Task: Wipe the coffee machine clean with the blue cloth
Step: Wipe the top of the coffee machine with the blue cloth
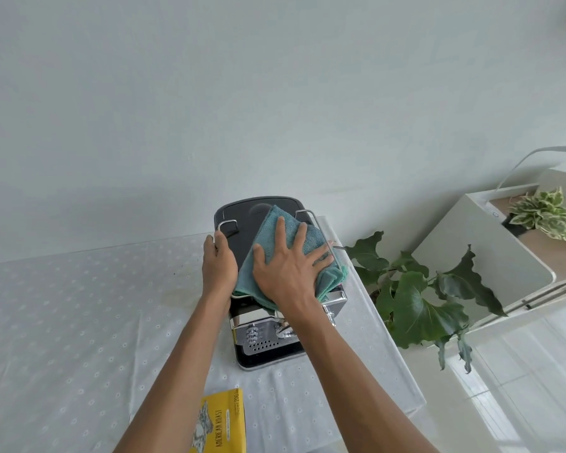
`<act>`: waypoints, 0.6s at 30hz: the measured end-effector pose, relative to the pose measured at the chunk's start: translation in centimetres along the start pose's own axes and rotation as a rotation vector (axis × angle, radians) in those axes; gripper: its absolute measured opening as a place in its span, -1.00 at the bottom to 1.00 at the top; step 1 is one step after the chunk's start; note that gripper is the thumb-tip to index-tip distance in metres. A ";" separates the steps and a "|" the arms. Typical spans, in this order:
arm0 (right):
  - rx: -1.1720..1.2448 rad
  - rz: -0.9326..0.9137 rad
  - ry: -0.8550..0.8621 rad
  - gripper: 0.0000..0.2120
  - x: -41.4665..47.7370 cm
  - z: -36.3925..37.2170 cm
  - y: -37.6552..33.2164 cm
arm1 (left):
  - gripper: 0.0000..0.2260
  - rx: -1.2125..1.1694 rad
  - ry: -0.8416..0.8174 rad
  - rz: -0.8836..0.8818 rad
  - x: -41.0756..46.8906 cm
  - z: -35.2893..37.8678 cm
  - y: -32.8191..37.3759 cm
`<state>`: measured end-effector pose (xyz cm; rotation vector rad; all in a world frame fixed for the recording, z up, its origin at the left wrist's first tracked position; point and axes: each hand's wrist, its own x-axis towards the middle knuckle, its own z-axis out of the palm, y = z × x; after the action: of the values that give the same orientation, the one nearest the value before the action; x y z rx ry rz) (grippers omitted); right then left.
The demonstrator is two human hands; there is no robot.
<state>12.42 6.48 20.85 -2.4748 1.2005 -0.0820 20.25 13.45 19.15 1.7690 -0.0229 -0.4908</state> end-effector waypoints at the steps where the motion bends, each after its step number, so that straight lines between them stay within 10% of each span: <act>1: 0.010 0.006 -0.002 -0.30 0.4 -0.1 -0.1 | -0.49 0.000 -0.001 0.002 0.0 0.0 0.0; 18: -0.086 -0.344 -0.113 -0.26 2.9 -1.0 1.8 | -0.49 -0.035 -0.069 0.018 -0.4 -0.6 0.1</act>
<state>12.70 2.90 20.74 -2.6977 0.7379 0.0175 20.09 14.04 19.47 1.7159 -0.0789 -0.5360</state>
